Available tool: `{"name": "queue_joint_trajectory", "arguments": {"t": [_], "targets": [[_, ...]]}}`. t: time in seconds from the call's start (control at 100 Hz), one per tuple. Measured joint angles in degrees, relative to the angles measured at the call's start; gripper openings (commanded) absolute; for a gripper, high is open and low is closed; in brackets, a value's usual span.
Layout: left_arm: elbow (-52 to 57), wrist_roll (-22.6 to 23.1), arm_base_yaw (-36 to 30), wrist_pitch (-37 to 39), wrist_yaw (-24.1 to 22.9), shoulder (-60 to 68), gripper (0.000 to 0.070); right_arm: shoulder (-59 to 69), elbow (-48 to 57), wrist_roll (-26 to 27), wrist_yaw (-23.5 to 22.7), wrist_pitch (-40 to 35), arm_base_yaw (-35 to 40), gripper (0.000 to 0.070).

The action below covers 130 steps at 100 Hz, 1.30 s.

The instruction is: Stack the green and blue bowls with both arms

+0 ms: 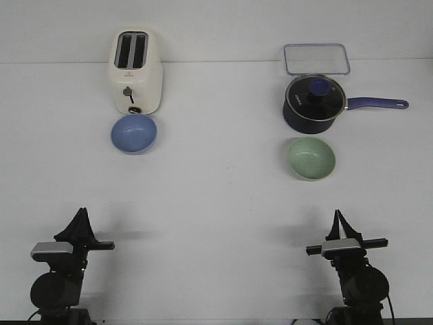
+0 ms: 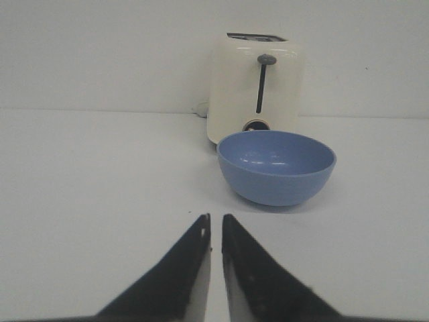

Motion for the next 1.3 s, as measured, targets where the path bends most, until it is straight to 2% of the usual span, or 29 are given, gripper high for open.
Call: {"name": "queue_joint_trajectory", "arguments": {"t": [0.89,1.04,1.21,1.3], "targets": [[0.00,0.00,0.00,0.02,0.00,0.00,0.0014,0.00,0.00,0.83,-1.03,0.04,0.00,0.0006],[0.00,0.00,0.00,0.00,0.00,0.00,0.0014,0.00,0.00,7.91,-1.75,0.11,0.00,0.0005],[0.00,0.00,0.00,0.00,0.02,0.00,0.0014,0.00,0.07,23.58,0.81,0.52,0.00,0.0001],[0.00,0.00,0.00,0.00,0.00,0.00,0.0014,0.24,1.55,31.28,1.33,-2.97,0.00,0.0001]]}}
